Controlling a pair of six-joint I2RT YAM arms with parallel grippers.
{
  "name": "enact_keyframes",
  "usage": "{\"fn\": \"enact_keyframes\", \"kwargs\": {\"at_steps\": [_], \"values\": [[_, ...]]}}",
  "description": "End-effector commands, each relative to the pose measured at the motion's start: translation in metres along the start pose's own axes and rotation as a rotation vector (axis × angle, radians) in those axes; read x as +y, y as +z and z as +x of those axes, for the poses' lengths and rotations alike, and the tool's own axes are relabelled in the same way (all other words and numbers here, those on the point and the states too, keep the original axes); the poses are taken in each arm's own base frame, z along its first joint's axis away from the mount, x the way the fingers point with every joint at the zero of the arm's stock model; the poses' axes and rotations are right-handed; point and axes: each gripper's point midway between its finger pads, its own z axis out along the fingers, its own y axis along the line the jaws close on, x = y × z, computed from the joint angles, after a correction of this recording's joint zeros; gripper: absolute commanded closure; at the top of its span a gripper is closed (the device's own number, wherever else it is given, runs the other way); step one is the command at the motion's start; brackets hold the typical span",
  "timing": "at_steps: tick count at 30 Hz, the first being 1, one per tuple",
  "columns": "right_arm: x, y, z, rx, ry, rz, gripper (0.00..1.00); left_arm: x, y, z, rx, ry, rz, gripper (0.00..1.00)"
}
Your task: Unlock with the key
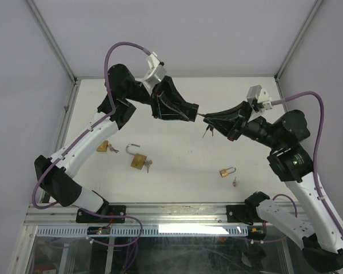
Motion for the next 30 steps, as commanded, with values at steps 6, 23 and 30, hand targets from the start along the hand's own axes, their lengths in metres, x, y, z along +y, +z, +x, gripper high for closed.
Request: {"fn": "enact_keyframes", "kwargs": {"at_steps": [6, 23, 30], "values": [[0.012, 0.011, 0.003, 0.068, 0.025, -0.109, 1.0, 0.007, 0.027, -0.004, 0.047, 0.06, -0.068, 1.0], [0.033, 0.032, 0.001, 0.109, 0.418, -0.268, 1.0, 0.005, 0.029, 0.039, 0.264, 0.519, -0.162, 1.0], [0.035, 0.041, 0.016, 0.2, 0.745, -0.264, 1.0, -0.008, 0.031, 0.051, 0.28, 0.577, -0.118, 1.0]]}}
